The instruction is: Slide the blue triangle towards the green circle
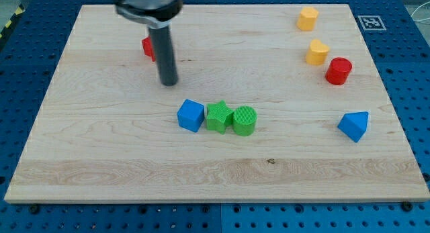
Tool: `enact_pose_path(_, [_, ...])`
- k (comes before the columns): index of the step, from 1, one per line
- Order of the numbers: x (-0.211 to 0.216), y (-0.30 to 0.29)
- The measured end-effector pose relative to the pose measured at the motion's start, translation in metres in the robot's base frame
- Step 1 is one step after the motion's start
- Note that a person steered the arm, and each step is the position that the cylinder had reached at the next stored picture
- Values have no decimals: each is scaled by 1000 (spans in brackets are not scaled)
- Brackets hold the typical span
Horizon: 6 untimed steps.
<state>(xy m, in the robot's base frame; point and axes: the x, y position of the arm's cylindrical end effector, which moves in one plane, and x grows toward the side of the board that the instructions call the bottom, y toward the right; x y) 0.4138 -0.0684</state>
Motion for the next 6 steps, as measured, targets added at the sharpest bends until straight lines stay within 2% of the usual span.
enact_pose_path(3, [11, 185])
enact_pose_path(4, [19, 265])
enact_pose_path(6, [80, 390])
